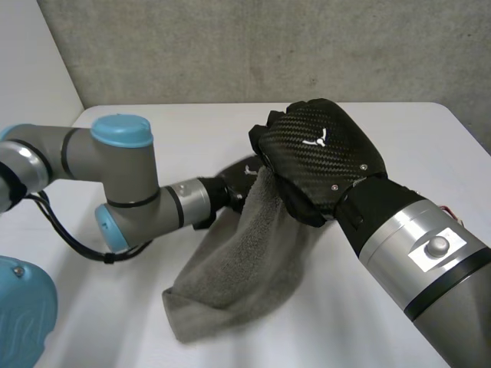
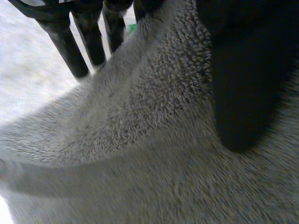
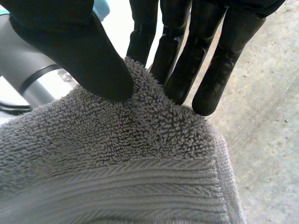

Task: Fold the laundry

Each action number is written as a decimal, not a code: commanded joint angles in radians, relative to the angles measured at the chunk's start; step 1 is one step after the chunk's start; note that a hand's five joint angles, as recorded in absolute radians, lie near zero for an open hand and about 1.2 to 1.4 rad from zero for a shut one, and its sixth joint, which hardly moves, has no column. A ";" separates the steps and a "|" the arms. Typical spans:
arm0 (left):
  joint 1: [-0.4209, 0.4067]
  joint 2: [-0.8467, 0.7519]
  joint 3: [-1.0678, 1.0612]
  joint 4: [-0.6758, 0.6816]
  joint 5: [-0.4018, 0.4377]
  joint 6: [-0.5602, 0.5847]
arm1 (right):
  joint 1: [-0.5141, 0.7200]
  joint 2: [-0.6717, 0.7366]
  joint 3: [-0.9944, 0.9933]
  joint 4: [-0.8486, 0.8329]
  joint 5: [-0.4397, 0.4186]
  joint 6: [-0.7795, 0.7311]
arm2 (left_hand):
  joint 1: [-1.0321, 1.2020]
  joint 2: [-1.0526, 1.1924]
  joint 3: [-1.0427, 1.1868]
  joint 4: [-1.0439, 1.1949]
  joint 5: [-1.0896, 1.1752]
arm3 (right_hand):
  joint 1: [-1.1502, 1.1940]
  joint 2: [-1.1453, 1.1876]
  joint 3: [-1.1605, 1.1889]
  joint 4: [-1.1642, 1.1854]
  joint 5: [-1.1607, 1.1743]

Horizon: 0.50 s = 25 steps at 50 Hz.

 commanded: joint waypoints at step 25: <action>-0.012 0.720 -0.566 0.356 -0.811 -0.009 | -0.088 0.390 -0.502 -0.006 0.119 -0.203 | 1.201 1.208 1.207 1.206 1.187 | 0.443 0.220 0.213 0.208 0.243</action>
